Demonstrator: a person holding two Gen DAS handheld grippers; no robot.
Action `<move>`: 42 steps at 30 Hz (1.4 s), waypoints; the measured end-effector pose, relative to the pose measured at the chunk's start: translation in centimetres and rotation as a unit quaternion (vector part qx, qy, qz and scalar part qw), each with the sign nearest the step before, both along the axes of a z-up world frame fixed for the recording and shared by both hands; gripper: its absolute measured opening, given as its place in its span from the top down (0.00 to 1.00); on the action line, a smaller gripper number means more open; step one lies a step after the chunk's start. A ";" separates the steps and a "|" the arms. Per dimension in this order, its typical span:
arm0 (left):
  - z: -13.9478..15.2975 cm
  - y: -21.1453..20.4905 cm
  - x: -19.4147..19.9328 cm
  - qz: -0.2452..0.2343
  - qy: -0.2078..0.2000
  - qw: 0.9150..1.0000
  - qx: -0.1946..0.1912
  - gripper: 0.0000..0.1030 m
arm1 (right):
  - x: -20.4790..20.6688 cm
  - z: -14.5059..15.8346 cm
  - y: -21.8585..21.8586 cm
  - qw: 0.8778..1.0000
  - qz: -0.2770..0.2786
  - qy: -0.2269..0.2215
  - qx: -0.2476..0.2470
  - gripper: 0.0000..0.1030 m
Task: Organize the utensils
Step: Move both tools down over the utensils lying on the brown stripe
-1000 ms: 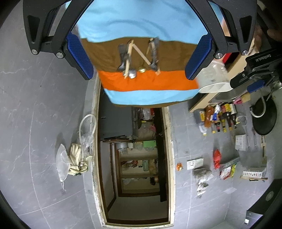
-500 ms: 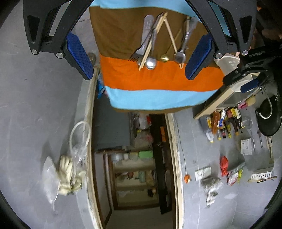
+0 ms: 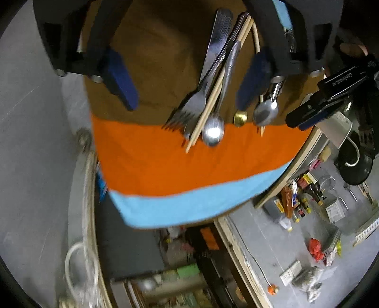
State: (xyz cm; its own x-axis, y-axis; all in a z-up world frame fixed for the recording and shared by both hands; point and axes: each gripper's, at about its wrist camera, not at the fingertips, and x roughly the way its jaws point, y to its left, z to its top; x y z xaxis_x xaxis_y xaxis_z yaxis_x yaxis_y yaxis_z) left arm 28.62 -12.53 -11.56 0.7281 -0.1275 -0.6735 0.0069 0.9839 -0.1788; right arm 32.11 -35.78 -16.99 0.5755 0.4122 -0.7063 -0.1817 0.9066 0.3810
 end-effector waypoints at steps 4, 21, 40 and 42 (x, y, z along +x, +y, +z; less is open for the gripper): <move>-1.4 1.3 0.8 0.019 0.026 0.999 -0.040 0.38 | 0.4 -2.0 0.5 1.000 0.004 0.004 0.024 0.40; -2.1 1.5 1.9 0.011 0.076 0.989 -0.127 0.75 | 0.9 -2.1 -0.2 0.997 0.020 0.037 0.069 0.80; -2.9 -0.1 2.9 -0.032 0.122 0.982 -0.142 0.80 | 1.3 -2.2 0.0 0.996 0.034 0.050 0.070 0.86; -3.1 -0.4 3.3 -0.035 0.130 0.981 -0.140 0.80 | 1.6 -2.3 -0.1 0.995 0.033 0.054 0.075 0.86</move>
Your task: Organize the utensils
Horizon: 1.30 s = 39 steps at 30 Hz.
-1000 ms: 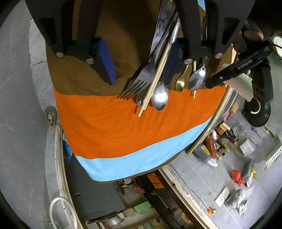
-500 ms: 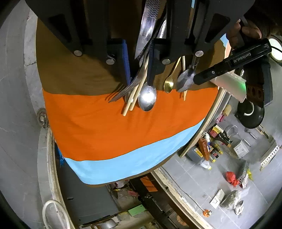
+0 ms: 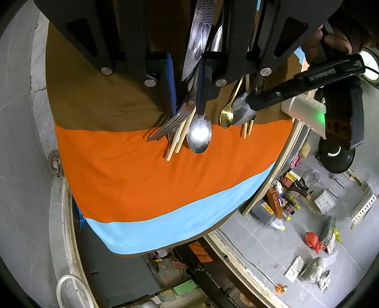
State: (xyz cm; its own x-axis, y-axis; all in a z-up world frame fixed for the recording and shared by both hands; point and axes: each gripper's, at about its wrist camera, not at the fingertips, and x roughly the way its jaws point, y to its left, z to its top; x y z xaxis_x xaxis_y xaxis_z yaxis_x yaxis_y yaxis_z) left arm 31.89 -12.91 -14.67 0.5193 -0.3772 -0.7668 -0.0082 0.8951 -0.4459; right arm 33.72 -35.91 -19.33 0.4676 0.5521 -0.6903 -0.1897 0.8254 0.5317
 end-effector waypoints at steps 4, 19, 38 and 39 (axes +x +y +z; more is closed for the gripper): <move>-0.2 -0.2 1.0 -0.007 0.016 1.000 0.003 0.80 | 0.7 -0.5 -0.3 1.000 -0.002 0.014 0.009 0.85; 1.3 -0.5 1.0 -0.017 0.048 0.999 -0.007 0.96 | -0.3 0.4 0.5 0.999 -0.011 0.049 0.009 0.94; 10.2 6.9 -6.7 -0.021 -0.125 0.989 -0.083 0.97 | -9.6 11.4 5.3 0.989 -0.103 -0.108 -0.019 0.97; 11.0 7.7 -6.9 -0.022 -0.138 0.986 -0.088 0.97 | -9.9 12.2 5.7 0.987 -0.107 -0.117 -0.021 0.97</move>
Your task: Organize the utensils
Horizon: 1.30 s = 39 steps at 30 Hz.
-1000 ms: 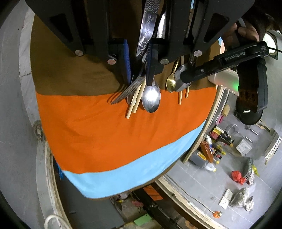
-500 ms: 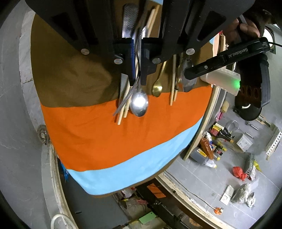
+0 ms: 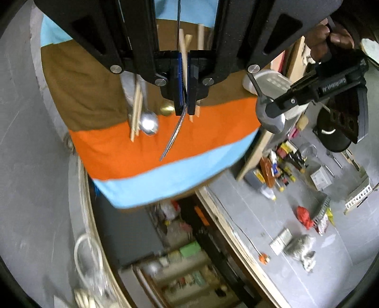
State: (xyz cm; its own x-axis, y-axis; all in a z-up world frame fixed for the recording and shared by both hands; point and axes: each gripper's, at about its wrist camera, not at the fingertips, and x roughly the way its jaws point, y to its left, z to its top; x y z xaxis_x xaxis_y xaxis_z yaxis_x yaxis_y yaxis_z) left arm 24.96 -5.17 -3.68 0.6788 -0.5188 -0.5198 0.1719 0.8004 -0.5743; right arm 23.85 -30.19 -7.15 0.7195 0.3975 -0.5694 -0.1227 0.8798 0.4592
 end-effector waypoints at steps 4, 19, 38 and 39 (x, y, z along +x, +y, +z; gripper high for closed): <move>2.7 2.4 -0.6 -0.006 -0.032 0.999 -0.013 0.97 | -1.3 3.9 2.5 0.999 -0.010 -0.048 0.004 0.97; 10.1 19.6 -4.2 0.134 -0.131 0.982 0.019 0.97 | 2.0 12.3 19.2 0.971 0.086 -0.219 0.040 0.97; 2.1 22.9 -2.3 0.162 -0.101 0.979 0.068 0.97 | 5.4 3.6 24.9 0.982 0.096 -0.161 -0.016 0.97; 1.8 22.7 -2.2 0.157 -0.094 0.981 0.071 0.97 | 5.4 3.4 24.8 0.983 0.097 -0.154 -0.016 0.97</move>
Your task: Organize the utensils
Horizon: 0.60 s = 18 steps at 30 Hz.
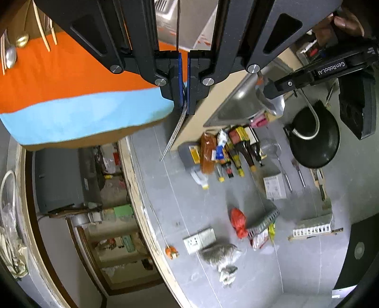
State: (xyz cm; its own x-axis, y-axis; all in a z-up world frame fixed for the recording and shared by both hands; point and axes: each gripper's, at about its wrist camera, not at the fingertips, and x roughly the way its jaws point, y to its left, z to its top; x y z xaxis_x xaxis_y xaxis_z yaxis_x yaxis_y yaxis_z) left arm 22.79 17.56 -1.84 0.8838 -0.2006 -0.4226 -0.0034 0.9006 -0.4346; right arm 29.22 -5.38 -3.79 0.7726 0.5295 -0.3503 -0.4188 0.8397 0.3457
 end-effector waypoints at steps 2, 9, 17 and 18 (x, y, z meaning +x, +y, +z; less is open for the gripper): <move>-0.4 -0.1 0.2 -0.005 0.015 1.000 0.000 0.97 | 0.1 -0.3 -0.1 1.000 0.001 0.016 0.000 0.96; -0.8 0.0 -0.5 0.000 0.042 0.999 0.002 0.68 | -0.9 0.2 -1.7 1.000 -0.008 0.025 0.008 0.65; 1.5 -1.1 -2.2 0.037 0.023 0.999 0.022 0.29 | -3.2 3.3 -5.6 0.998 -0.055 -0.001 0.001 0.36; 2.0 -1.6 -2.4 0.038 0.017 0.999 0.031 0.22 | -3.4 3.8 -6.2 0.998 -0.063 -0.005 -0.001 0.32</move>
State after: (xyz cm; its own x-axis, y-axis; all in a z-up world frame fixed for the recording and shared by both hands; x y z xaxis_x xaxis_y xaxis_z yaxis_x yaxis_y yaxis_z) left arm 20.36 15.96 0.20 0.8808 -0.1055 -0.4616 -0.0869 0.9223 -0.3767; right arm 25.80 -11.54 0.02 0.8366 0.4265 -0.3437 -0.3123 0.8869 0.3405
